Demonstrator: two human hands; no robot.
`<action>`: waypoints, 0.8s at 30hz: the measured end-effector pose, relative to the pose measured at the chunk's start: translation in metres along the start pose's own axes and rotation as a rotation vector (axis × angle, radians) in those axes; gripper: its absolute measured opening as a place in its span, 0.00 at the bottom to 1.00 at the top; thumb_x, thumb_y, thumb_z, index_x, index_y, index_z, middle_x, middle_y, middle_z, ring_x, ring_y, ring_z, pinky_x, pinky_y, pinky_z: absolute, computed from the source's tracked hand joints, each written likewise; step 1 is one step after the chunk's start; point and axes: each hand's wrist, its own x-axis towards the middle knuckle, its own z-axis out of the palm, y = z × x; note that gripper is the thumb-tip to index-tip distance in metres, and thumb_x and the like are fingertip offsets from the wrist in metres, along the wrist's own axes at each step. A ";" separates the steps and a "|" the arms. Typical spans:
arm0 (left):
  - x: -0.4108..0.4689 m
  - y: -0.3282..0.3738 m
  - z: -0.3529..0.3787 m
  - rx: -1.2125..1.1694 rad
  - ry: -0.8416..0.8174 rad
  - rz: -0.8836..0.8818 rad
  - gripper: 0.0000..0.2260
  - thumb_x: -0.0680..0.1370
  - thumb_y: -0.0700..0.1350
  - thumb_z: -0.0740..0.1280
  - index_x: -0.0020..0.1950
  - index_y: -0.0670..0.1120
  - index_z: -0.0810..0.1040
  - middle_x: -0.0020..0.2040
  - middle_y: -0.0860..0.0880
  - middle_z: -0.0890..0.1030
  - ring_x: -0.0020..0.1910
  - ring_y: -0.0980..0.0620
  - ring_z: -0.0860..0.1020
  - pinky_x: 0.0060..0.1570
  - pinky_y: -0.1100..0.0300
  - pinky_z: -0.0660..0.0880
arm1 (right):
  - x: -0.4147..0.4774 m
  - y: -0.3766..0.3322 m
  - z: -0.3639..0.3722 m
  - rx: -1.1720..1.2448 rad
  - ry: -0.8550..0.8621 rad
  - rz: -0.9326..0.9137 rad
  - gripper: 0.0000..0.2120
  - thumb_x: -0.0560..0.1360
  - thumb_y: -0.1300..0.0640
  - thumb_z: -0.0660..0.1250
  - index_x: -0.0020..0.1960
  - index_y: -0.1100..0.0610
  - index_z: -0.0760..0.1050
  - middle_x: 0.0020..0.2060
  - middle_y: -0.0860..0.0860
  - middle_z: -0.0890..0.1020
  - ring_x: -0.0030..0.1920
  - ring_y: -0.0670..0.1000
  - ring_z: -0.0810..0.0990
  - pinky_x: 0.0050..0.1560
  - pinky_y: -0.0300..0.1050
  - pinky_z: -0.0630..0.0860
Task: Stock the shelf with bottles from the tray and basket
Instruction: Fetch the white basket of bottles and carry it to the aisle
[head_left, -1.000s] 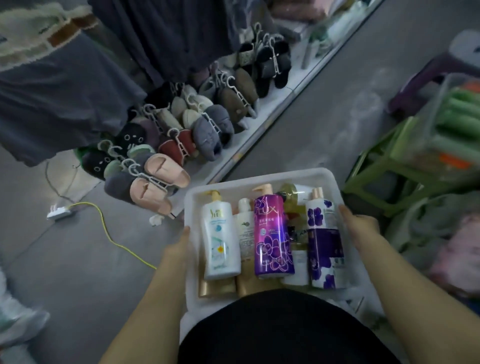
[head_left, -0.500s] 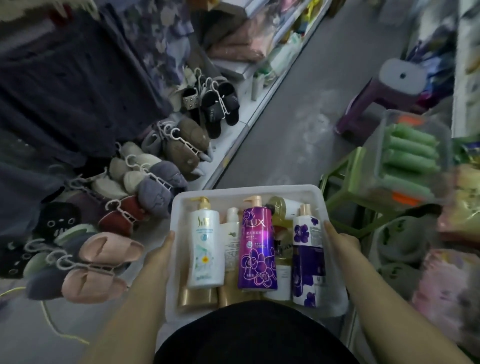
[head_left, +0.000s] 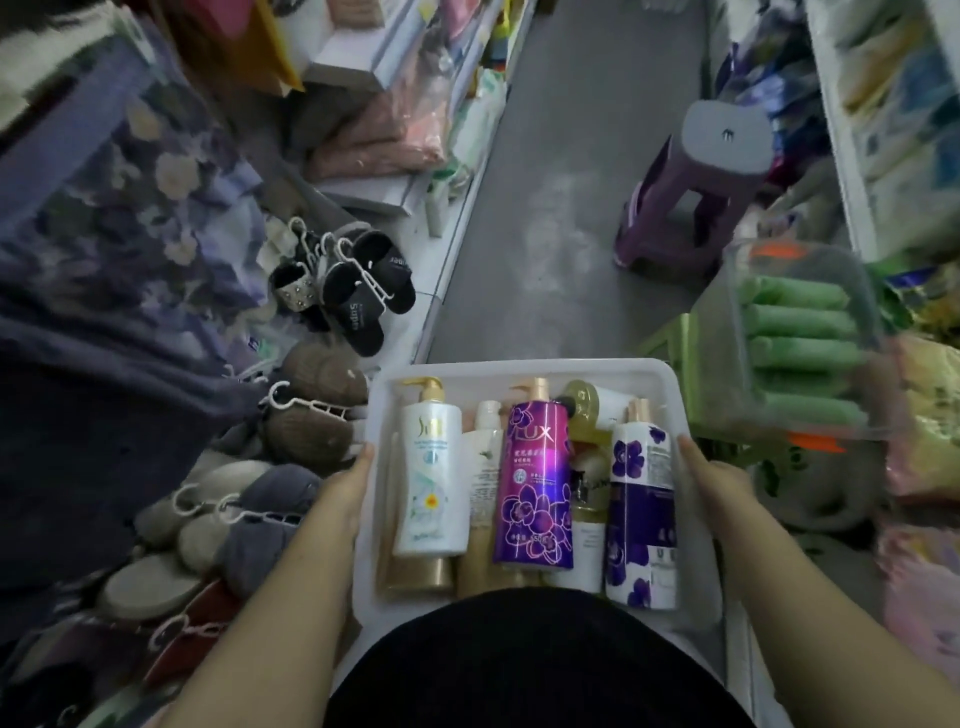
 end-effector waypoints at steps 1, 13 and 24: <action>0.002 0.019 0.012 -0.010 -0.002 0.012 0.37 0.67 0.68 0.71 0.62 0.40 0.78 0.57 0.40 0.82 0.54 0.39 0.80 0.58 0.42 0.76 | 0.013 -0.015 0.002 -0.005 -0.016 -0.001 0.34 0.75 0.38 0.65 0.67 0.66 0.71 0.65 0.63 0.75 0.63 0.65 0.74 0.60 0.54 0.71; 0.028 0.225 0.171 -0.058 0.075 0.082 0.26 0.78 0.58 0.66 0.64 0.37 0.75 0.60 0.38 0.79 0.60 0.38 0.77 0.61 0.42 0.74 | 0.161 -0.244 -0.004 -0.035 -0.123 -0.078 0.36 0.75 0.36 0.64 0.69 0.65 0.70 0.65 0.64 0.74 0.63 0.66 0.74 0.64 0.57 0.70; 0.143 0.398 0.280 0.095 0.008 0.113 0.39 0.67 0.68 0.71 0.65 0.39 0.76 0.62 0.41 0.79 0.60 0.38 0.77 0.62 0.42 0.74 | 0.265 -0.366 0.011 -0.002 0.048 0.011 0.40 0.74 0.34 0.64 0.66 0.69 0.71 0.66 0.65 0.73 0.65 0.64 0.74 0.67 0.56 0.70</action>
